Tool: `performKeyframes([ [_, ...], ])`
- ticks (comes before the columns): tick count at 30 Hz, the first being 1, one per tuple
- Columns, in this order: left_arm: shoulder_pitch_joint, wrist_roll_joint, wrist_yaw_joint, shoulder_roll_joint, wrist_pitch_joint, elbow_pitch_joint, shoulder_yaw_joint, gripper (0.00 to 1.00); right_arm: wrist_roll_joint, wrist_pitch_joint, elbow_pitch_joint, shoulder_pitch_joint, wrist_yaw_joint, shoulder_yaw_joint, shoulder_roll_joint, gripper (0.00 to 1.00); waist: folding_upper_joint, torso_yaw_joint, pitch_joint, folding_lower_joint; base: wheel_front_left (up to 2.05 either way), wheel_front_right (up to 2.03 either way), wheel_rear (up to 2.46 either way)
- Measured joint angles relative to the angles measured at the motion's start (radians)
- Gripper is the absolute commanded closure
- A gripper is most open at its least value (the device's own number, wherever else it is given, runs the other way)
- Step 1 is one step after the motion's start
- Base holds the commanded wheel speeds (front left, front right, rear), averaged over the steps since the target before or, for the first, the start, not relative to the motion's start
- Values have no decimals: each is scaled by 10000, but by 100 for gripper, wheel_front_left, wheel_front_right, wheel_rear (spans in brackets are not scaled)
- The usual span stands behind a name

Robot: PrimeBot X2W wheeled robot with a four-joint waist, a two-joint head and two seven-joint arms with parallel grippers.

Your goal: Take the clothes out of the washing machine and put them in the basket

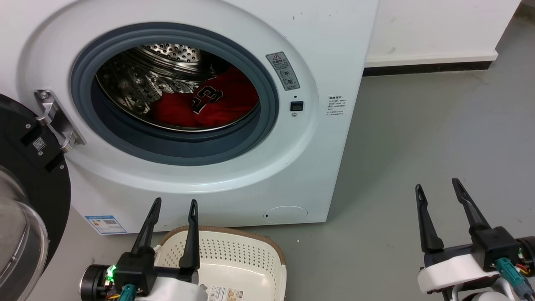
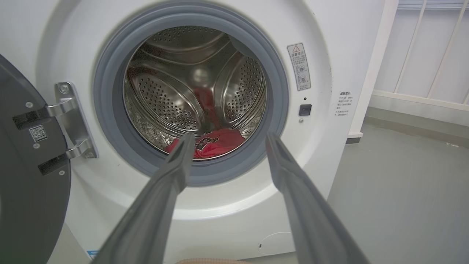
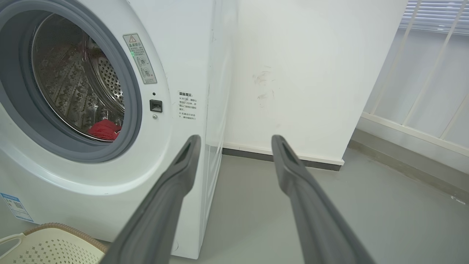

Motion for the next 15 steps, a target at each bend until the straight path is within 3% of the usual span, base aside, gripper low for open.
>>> performKeyframes([
  [15, 19, 616, -364, -267, -65, 245, 324, 0, -73, -81, 81, 0, 0, 27, 0, 0, 0, -18, -51, 0, 0, 0, 0],
])
